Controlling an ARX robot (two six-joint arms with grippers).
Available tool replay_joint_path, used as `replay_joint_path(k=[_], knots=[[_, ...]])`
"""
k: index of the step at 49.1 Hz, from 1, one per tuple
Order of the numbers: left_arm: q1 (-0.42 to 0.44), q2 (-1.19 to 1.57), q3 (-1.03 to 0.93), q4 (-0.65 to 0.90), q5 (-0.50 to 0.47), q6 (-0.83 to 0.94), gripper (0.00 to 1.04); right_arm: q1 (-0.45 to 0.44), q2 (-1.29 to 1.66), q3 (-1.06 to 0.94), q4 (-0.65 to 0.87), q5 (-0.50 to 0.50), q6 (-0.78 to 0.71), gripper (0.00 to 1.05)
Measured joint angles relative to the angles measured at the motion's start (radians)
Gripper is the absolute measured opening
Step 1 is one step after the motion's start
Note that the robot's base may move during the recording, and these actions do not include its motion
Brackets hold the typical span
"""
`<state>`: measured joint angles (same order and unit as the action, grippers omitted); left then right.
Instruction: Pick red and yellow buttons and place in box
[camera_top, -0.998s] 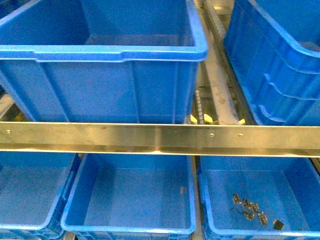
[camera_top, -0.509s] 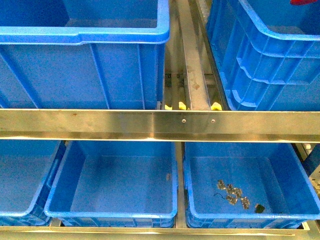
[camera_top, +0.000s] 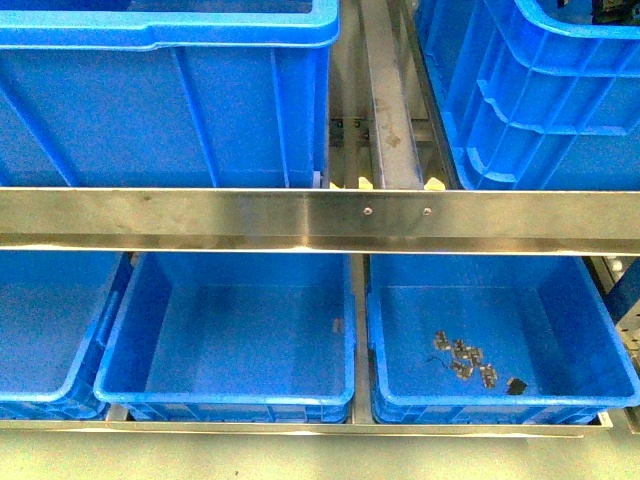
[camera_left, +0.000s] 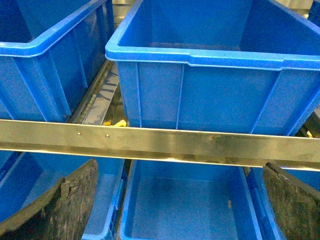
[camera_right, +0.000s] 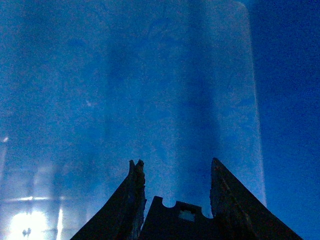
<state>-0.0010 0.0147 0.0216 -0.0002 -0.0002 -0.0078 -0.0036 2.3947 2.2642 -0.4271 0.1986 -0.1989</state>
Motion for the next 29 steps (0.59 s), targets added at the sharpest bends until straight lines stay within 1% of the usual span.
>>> replay_joint_path(k=[2,7,8,14,17,21,23,29], knots=[[0.000,0.000,0.000,0.000,0.000,0.000,0.97,-0.003,0.019,0.027,-0.015,0.003,-0.002,0.30],[0.000,0.000,0.000,0.000,0.000,0.000,0.97,-0.010,0.045,0.061,-0.031,0.009,-0.008,0.47],[0.000,0.000,0.000,0.000,0.000,0.000,0.97,-0.010,0.045,0.061,-0.028,0.010,-0.008,0.49],[0.000,0.000,0.000,0.000,0.000,0.000,0.97,-0.015,0.005,-0.014,0.070,0.016,0.018,0.75],[0.000,0.000,0.000,0.000,0.000,0.000,0.97,-0.017,-0.057,-0.102,0.119,-0.010,0.046,0.89],[0.000,0.000,0.000,0.000,0.000,0.000,0.97,-0.016,-0.148,-0.208,0.171,-0.037,0.077,1.02],[0.000,0.000,0.000,0.000,0.000,0.000,0.97,-0.015,-0.188,-0.250,0.194,-0.046,0.086,1.04],[0.000,0.000,0.000,0.000,0.000,0.000,0.97,-0.006,-0.337,-0.390,0.257,-0.072,0.109,1.02]])
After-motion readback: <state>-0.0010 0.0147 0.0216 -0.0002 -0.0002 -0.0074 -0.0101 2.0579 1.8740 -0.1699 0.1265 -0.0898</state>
